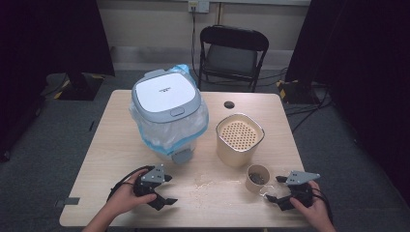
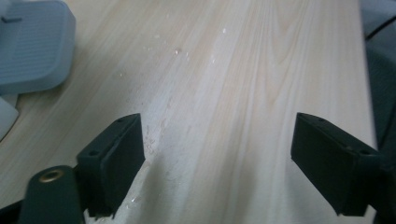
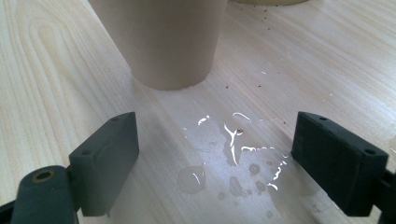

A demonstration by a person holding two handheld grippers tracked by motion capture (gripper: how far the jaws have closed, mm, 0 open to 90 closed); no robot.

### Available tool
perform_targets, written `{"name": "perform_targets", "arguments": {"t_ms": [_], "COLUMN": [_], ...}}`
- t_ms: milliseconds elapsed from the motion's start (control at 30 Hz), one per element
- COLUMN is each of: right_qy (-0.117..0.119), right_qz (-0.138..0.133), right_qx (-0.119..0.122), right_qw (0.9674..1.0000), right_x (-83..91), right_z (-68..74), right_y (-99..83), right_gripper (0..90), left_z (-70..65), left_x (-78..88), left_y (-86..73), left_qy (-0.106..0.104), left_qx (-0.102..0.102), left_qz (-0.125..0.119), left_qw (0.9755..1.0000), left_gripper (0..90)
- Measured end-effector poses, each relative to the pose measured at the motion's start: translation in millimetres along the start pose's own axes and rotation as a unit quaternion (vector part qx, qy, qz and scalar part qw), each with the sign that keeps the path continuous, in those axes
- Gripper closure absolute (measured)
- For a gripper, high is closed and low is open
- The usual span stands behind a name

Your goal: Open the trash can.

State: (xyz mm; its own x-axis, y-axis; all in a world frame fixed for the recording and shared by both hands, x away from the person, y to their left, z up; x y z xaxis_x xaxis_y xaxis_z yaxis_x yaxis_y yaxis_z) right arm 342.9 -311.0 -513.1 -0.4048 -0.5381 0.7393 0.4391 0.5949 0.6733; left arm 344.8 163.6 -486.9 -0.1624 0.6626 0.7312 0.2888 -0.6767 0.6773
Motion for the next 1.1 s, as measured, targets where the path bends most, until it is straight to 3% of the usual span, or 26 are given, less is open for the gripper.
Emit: {"name": "perform_targets", "arguments": {"t_ms": [133, 233, 367, 767, 1100], "right_qy": [0.004, 0.004, 0.004, 0.004, 0.004], "right_qz": [0.000, 0.001, 0.001, 0.001, 0.001], "right_qx": [0.003, 0.003, 0.003, 0.003, 0.003], "right_qw": [1.0000, 1.0000, 1.0000, 1.0000, 1.0000], "right_x": [0.0, 0.1, 0.1, 0.1, 0.2], "right_z": [0.4, 0.6, 0.6, 0.6, 0.6], "right_y": [-0.1, -0.1, -0.1, -0.1, -0.1], "right_gripper": [14.2, 14.2, 14.2, 14.2, 14.2], "left_z": [1.2, 1.1, 0.7, -1.8, -1.1], "left_x": [12.4, 21.7, 33.1, 74.3, 91.1], "left_y": [5.0, 8.4, 16.8, 55.7, 79.3], "left_qy": [0.001, -0.003, -0.002, 0.011, 0.016], "left_qx": [0.023, 0.023, 0.043, 0.047, 0.039], "left_qz": [-0.012, -0.019, -0.031, -0.050, -0.038], "left_qw": [0.9997, 0.9995, 0.9986, 0.9976, 0.9984], "left_gripper": [16.7, 16.4, 15.9, 18.5, 17.5]}}
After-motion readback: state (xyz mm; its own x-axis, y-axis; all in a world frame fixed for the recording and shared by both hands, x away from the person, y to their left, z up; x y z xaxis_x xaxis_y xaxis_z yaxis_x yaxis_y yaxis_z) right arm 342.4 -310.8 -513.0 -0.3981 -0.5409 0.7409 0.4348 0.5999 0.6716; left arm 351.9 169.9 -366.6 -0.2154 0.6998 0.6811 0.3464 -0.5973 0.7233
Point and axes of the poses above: each handheld gripper's, and its own axes: x roughly backward along the jaws, y roughly out of its top, z roughly to its left, the point moved 2 cm from there along -x, roughly forward along the jaws, and after that the axes turned 5 degrees about z, right-handed, at the moved point
